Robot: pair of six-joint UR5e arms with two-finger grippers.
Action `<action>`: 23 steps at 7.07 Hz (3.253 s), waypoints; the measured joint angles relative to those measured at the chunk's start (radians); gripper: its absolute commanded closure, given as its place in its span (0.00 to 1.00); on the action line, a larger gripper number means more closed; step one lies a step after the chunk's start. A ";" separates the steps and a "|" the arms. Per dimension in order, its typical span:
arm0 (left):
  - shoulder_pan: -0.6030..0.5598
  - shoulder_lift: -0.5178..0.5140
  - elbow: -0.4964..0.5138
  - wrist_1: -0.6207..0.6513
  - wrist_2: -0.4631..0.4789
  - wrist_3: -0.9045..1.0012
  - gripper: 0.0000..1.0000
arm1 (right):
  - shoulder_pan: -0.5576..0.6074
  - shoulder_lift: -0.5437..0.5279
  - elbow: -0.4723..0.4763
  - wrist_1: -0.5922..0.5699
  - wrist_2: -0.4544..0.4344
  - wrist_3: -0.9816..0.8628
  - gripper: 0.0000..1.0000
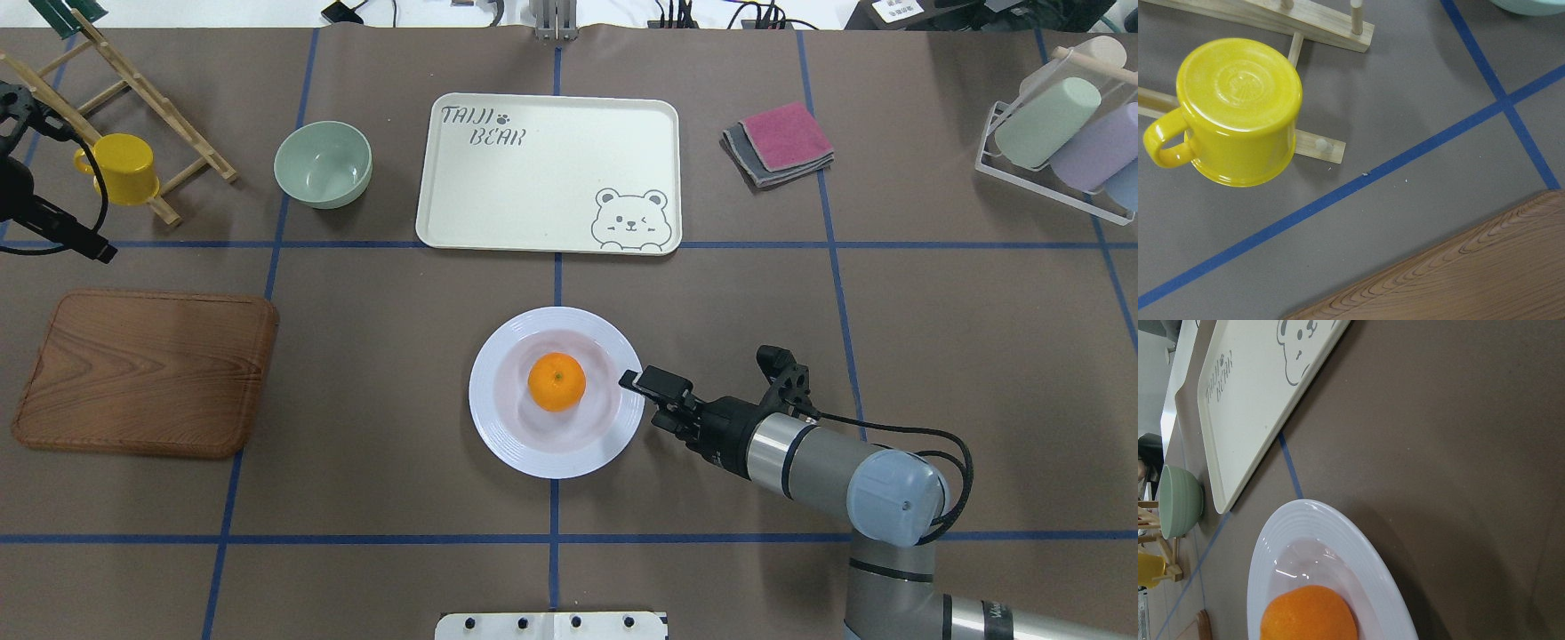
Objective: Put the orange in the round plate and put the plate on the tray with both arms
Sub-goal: 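Lower the right gripper and grip the plate rim nearest the robot, then slide the plate with the right gripper onto the cream bear tray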
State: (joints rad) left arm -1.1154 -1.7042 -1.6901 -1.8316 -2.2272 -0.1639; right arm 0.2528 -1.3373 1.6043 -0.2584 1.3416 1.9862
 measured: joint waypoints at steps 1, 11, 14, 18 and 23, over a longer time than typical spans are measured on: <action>-0.001 0.000 -0.001 0.000 0.000 0.000 0.01 | -0.001 0.000 -0.019 0.040 -0.003 0.004 0.05; -0.002 0.034 -0.063 0.011 0.001 -0.002 0.01 | -0.035 0.076 -0.093 0.061 -0.066 -0.021 0.71; 0.000 0.039 -0.068 0.012 0.001 -0.004 0.01 | -0.040 0.068 -0.091 0.062 -0.078 -0.022 0.64; 0.002 0.037 -0.069 0.012 0.001 -0.005 0.01 | -0.034 0.065 -0.085 0.064 -0.079 -0.023 0.70; 0.003 0.033 -0.081 0.011 0.001 -0.052 0.01 | -0.031 0.065 -0.067 0.064 -0.106 -0.023 1.00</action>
State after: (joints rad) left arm -1.1126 -1.6711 -1.7707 -1.8208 -2.2262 -0.2160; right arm 0.2220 -1.2725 1.5377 -0.1942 1.2354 1.9635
